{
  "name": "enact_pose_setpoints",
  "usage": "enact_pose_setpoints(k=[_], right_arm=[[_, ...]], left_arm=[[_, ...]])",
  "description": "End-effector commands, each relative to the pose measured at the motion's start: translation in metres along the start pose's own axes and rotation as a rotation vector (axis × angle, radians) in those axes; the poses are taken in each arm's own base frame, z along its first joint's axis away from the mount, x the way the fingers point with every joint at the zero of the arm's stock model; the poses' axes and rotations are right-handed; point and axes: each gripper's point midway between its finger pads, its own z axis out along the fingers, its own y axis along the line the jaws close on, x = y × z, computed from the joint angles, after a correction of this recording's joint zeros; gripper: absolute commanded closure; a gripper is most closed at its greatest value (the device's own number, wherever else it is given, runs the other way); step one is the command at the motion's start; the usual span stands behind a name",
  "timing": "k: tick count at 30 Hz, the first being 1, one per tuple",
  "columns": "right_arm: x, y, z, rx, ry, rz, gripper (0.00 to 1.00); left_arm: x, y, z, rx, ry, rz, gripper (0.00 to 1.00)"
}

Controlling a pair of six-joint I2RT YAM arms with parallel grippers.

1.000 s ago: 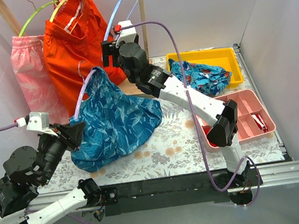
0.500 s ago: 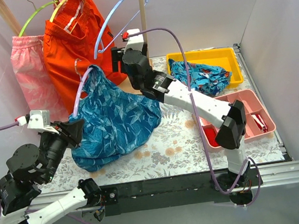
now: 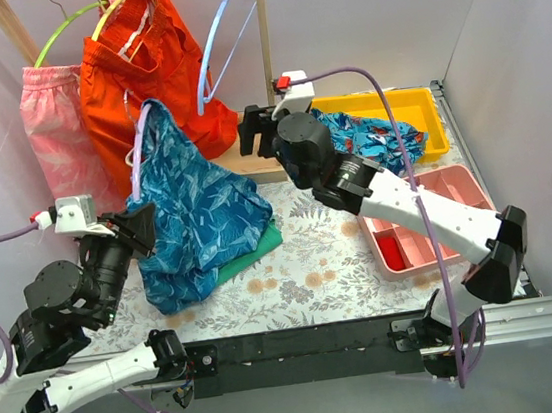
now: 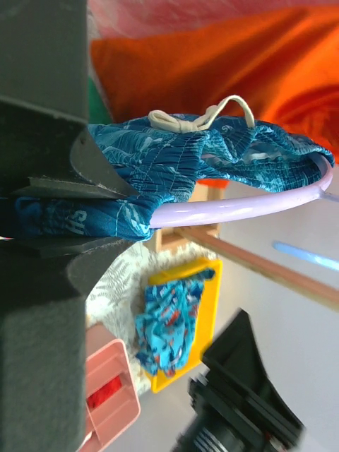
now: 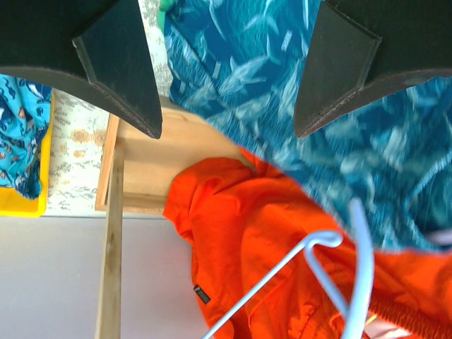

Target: Place the shorts on the hanger

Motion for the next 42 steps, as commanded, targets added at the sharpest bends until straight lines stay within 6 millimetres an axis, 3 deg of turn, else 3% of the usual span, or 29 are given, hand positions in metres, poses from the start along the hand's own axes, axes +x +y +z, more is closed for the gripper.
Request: enact_pose_setpoints(k=[1,5,15,25,29,30,31,32,33,34,36,37,42], right_arm=[[-0.017,-0.002,-0.023,-0.041,-0.037,0.074,0.18],[-0.025,-0.014,-0.043,-0.043,-0.052,0.084,0.18],[-0.029,-0.031,-0.07,-0.062,-0.069,0.113,0.18],[-0.026,-0.037,-0.082,-0.077,-0.051,0.11,0.18],[-0.024,-0.038,-0.086,-0.085,-0.042,0.116,0.18],[-0.024,-0.038,-0.087,-0.088,-0.042,0.116,0.18],[-0.026,-0.038,-0.088,-0.09,-0.043,0.117,0.18],[-0.026,-0.039,-0.089,-0.088,-0.042,0.116,0.18],[-0.026,-0.04,-0.09,-0.087,-0.04,0.115,0.18],[-0.029,-0.041,-0.092,-0.086,-0.046,0.117,0.18],[-0.03,-0.043,-0.095,-0.085,-0.046,0.112,0.18],[-0.033,-0.045,-0.098,-0.083,-0.051,0.112,0.18],[-0.037,-0.049,-0.104,-0.082,-0.054,0.088,0.18]], left_arm=[[-0.042,-0.029,0.006,0.075,-0.125,-0.041,1.0],[-0.049,-0.053,0.01,0.141,-0.123,-0.008,1.0],[-0.051,-0.097,0.03,0.176,-0.133,0.12,1.0],[-0.064,-0.117,0.04,0.177,-0.177,0.126,1.0],[-0.051,-0.128,0.057,0.174,-0.15,0.176,1.0],[-0.045,-0.129,0.064,0.173,-0.132,0.188,1.0],[-0.035,-0.112,0.086,0.097,-0.101,0.188,1.0],[-0.03,-0.12,0.095,0.185,-0.077,0.184,1.0],[-0.025,-0.112,0.107,0.172,-0.056,0.173,1.0],[-0.026,-0.085,0.124,0.115,-0.047,0.175,1.0],[-0.017,-0.082,0.138,0.154,-0.018,0.143,1.0],[-0.025,-0.071,0.144,0.127,-0.047,0.132,1.0],[-0.048,-0.056,0.166,0.143,-0.091,0.067,1.0]])
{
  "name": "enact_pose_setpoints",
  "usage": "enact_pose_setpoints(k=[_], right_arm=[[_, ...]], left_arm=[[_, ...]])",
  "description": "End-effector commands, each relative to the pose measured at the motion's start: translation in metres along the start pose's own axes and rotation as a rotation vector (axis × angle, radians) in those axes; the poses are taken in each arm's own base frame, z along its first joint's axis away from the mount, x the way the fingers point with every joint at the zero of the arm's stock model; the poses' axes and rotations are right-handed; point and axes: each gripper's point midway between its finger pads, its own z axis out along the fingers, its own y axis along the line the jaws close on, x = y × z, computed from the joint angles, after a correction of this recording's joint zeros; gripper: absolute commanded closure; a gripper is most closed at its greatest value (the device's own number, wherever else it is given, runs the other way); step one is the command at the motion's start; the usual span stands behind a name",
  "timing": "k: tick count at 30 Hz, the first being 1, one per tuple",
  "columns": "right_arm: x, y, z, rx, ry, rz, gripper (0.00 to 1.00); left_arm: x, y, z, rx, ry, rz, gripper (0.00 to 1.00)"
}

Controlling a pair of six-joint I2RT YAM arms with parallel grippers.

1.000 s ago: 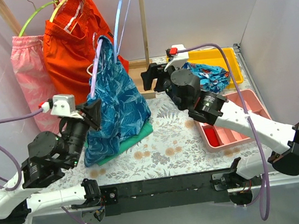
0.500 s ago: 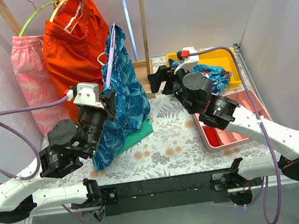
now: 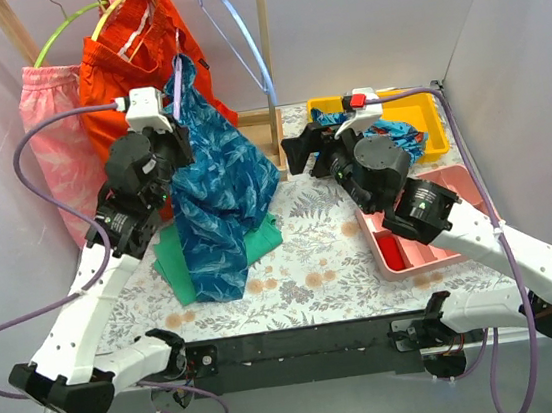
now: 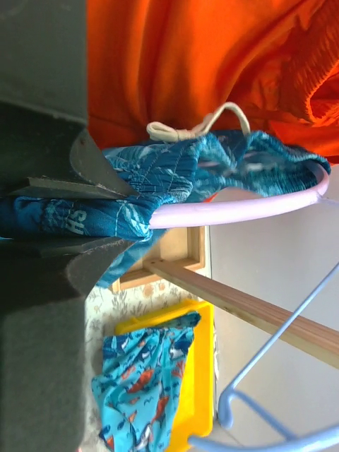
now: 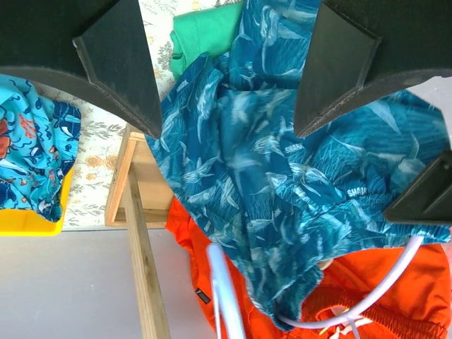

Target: Place the shorts on the hanger

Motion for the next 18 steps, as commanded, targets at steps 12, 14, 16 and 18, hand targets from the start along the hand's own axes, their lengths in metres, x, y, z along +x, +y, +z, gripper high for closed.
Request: enact_pose_setpoints(k=[12,14,16,18], right_arm=[[-0.024,-0.001,-0.016,-0.021,-0.048,-0.007,0.18],[-0.025,0.0,-0.016,-0.026,-0.049,-0.006,0.18],[-0.025,0.001,-0.015,-0.029,-0.048,-0.006,0.18],[-0.026,0.002,-0.015,-0.031,-0.048,-0.005,0.18]], left_arm=[[-0.103,0.014,0.007,0.236,-0.211,-0.157,1.0],[-0.112,0.016,0.007,0.234,-0.228,-0.153,1.0],[-0.117,0.019,0.009,0.227,-0.236,-0.151,1.0],[-0.123,0.022,0.012,0.219,-0.242,-0.152,1.0]])
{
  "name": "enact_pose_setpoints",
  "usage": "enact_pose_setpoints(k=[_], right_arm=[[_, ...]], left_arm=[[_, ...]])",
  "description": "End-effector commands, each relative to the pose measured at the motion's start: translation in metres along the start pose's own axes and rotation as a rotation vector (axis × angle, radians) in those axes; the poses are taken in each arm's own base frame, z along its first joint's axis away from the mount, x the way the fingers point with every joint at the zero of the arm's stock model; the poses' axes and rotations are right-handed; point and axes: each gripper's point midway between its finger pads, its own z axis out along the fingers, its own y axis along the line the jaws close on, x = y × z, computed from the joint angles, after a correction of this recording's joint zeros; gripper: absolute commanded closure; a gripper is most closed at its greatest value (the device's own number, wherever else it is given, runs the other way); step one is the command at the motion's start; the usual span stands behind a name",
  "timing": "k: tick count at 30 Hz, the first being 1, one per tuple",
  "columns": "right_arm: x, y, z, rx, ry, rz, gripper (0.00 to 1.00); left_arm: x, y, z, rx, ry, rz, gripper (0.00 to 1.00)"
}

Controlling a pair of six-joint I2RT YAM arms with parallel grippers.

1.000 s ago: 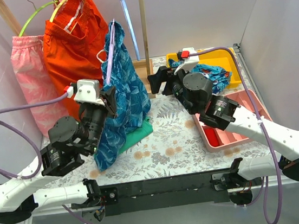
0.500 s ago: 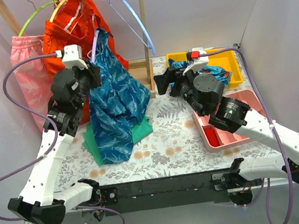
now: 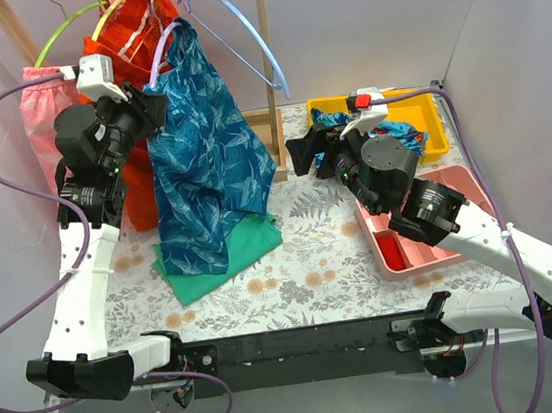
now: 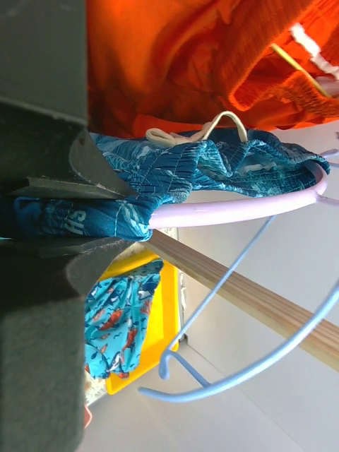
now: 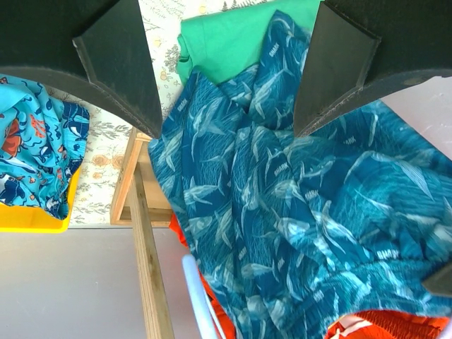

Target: Place the shorts on the hanger

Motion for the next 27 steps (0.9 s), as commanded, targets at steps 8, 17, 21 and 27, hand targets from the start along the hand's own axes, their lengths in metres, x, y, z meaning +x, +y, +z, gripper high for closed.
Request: enact_pose_setpoints(k=[8,17,21,27], right_arm=[[-0.017,0.007,-0.003,-0.028,-0.039,0.013,0.18],[-0.016,0.006,-0.003,-0.023,-0.032,0.011,0.18],[-0.015,0.006,-0.003,-0.022,-0.028,0.009,0.18],[-0.013,0.005,-0.003,-0.02,-0.026,0.009,0.18]], left_arm=[[-0.085,-0.016,0.001,0.078,-0.219,0.041,1.0],[-0.104,-0.009,0.019,0.085,-0.254,0.034,1.0],[-0.109,-0.005,0.025,0.097,-0.261,0.029,1.0],[-0.104,0.003,0.034,0.106,-0.246,0.016,1.0]])
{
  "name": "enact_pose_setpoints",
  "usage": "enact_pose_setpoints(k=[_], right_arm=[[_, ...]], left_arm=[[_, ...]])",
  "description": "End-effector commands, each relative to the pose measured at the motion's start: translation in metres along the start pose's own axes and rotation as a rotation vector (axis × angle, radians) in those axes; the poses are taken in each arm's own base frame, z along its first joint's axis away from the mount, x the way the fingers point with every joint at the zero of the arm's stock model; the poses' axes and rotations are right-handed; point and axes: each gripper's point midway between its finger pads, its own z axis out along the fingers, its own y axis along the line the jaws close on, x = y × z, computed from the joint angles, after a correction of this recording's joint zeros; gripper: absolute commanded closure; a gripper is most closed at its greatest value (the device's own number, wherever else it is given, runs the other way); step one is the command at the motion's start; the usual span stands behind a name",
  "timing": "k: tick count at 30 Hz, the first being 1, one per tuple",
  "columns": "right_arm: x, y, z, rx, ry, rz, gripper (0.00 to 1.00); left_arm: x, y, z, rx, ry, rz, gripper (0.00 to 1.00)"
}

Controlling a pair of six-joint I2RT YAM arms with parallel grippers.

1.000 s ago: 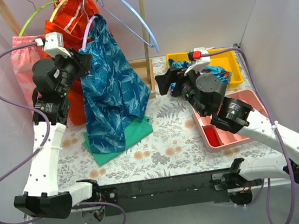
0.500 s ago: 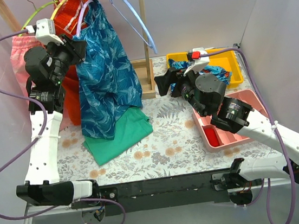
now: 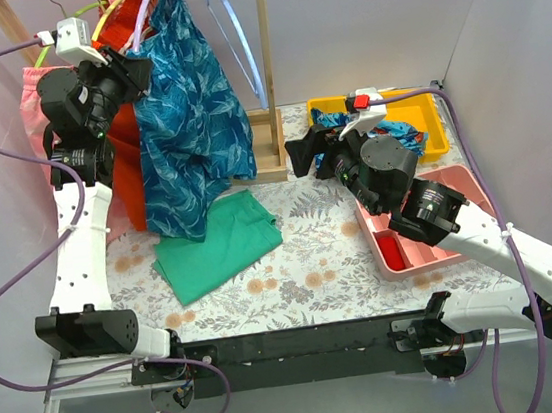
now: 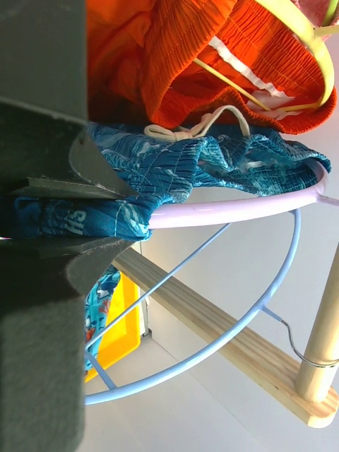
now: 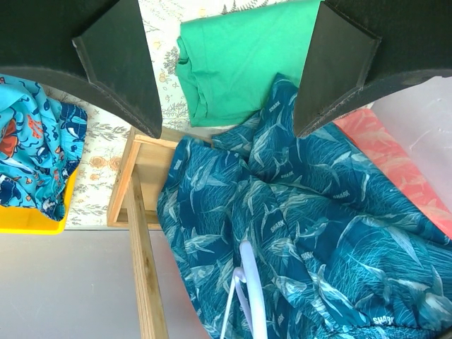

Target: Place the shorts on the hanger

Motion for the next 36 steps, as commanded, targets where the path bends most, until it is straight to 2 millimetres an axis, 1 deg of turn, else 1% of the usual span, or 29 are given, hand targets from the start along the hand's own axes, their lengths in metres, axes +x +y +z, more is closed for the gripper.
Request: enact_pose_setpoints(k=[1,5,6,7,9,10,14,19,21,24,25,26,28,29,30,31,32,33,34,35,36], right_arm=[[-0.014,0.003,-0.002,-0.008,-0.034,0.01,0.18],[-0.013,0.003,-0.002,-0.007,-0.032,0.01,0.18],[-0.012,0.003,-0.002,-0.007,-0.029,0.008,0.18],[-0.01,0.002,-0.001,-0.007,-0.026,0.007,0.18],[-0.007,0.002,-0.001,-0.006,-0.021,0.006,0.18],[-0.005,0.002,-0.001,-0.006,-0.017,0.006,0.18],[0.0,0.001,0.0,-0.004,-0.006,0.005,0.18],[0.004,0.0,0.0,-0.003,0.003,0.011,0.18],[0.008,0.0,0.0,-0.003,0.012,0.011,0.18],[0.01,-0.001,-0.001,-0.002,0.017,0.014,0.18],[0.01,-0.001,-0.001,-0.003,0.019,0.014,0.18],[0.01,-0.001,-0.002,-0.003,0.019,0.014,0.18],[0.012,-0.002,-0.001,-0.002,0.025,0.013,0.18],[0.011,-0.002,-0.002,-0.003,0.023,0.013,0.18],[0.012,-0.002,-0.002,-0.002,0.026,0.013,0.18],[0.015,-0.002,-0.002,-0.003,0.032,0.013,0.18],[0.013,-0.002,-0.003,-0.004,0.028,0.014,0.18],[0.014,-0.002,-0.003,-0.005,0.03,0.015,0.17],[0.017,-0.003,-0.003,-0.002,0.034,0.015,0.18],[0.015,-0.003,-0.004,-0.003,0.031,0.019,0.17],[0.016,-0.004,-0.004,-0.003,0.032,0.018,0.17]], left_arm=[[-0.057,-0.022,-0.01,0.087,-0.165,0.051,1.0],[-0.046,-0.015,-0.005,0.097,-0.135,0.044,1.0],[-0.049,-0.007,-0.006,0.088,-0.145,0.043,1.0],[-0.042,-0.004,-0.005,0.102,-0.125,0.038,1.0],[-0.038,0.003,-0.004,0.105,-0.117,0.027,1.0],[-0.031,0.006,-0.003,0.115,-0.096,0.021,1.0],[-0.017,0.02,-0.001,0.106,-0.067,0.007,1.0],[-0.006,0.027,-0.001,0.112,-0.033,-0.021,1.0],[-0.001,0.03,0.0,0.112,-0.019,-0.032,0.97],[0.0,0.031,-0.002,0.097,-0.014,-0.044,0.8],[0.0,0.032,-0.002,0.092,-0.013,-0.046,0.73],[-0.001,0.032,-0.004,0.085,-0.012,-0.046,0.58],[-0.006,0.032,-0.006,0.067,-0.022,-0.04,0.47],[-0.005,0.033,-0.007,0.059,-0.015,-0.043,0.35],[-0.012,0.032,-0.008,0.053,-0.027,-0.038,0.3],[-0.014,0.031,-0.009,0.051,-0.026,-0.039,0.27],[-0.015,0.029,-0.01,0.051,-0.026,-0.039,0.2],[-0.018,0.028,-0.012,0.05,-0.029,-0.04,0.16],[-0.025,0.025,-0.014,0.049,-0.044,-0.036,0.1],[-0.025,0.025,-0.015,0.044,-0.037,-0.039,0.02],[-0.028,0.025,-0.017,0.037,-0.043,-0.037,0.02]])
